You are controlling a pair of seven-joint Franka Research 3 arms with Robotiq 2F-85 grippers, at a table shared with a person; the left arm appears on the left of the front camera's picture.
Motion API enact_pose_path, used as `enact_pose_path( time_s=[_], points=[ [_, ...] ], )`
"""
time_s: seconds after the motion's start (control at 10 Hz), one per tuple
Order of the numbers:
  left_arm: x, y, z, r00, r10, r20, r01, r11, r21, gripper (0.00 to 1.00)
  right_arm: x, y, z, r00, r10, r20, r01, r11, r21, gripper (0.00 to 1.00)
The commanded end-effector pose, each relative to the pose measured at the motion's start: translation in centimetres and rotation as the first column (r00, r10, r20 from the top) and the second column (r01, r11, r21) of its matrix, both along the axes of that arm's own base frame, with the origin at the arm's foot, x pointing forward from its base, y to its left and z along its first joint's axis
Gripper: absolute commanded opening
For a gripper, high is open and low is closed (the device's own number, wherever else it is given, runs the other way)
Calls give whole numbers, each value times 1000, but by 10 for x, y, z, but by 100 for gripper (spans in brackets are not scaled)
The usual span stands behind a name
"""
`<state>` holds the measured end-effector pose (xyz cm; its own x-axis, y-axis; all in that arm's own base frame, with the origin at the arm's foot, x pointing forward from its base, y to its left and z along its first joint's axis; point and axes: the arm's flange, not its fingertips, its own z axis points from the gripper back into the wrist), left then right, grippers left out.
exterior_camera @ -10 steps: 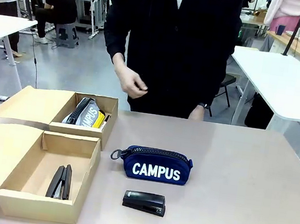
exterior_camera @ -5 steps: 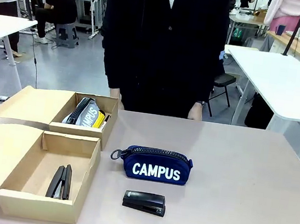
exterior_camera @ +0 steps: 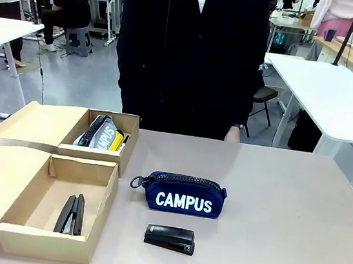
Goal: Place items inside the box.
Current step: Pick up a Pencil pouch or Stapler and place it inside the Mailer Box closest to the robot.
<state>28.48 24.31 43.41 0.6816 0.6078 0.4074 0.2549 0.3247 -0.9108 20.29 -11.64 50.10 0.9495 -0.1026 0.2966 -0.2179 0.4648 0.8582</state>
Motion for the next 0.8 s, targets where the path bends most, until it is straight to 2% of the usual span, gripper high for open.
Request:
enact_pose_path(
  time_s=[0.0, 0.2, 0.3, 0.4, 0.5, 0.6, 0.7],
  points=[
    [1, -2, 1, 999, 6, 34, -6, 1000, -9, 100, -1, -2, 1, 999, 9, 32, -9, 1000, 19, 100],
    [1, -2, 1, 999, 6, 34, -6, 1000, -9, 100, -1, -2, 1, 999, 9, 32, -9, 1000, 19, 100],
    [1, -2, 1, 999, 6, 34, -6, 1000, -9, 100, 0, 0, 0, 1000, 0, 0, 0, 1000, 0, 100],
    [1, -2, 1, 999, 6, 34, -6, 1000, -9, 100, 17, 14, 11, 977, 167, 130, -147, 978, -148, 100],
    [1, -2, 1, 999, 6, 34, -6, 1000, -9, 100, 32, 31, 24, 915, 340, 218, -271, 917, -293, 100],
    [1, -2, 1, 999, 6, 34, -6, 1000, -9, 100, 43, 48, 32, 855, 456, 247, -341, 853, -396, 100],
    [1, -2, 1, 999, 6, 34, -6, 1000, -9, 100, 51, 67, 37, 741, 607, 285, -421, 752, -507, 100]
  ],
)
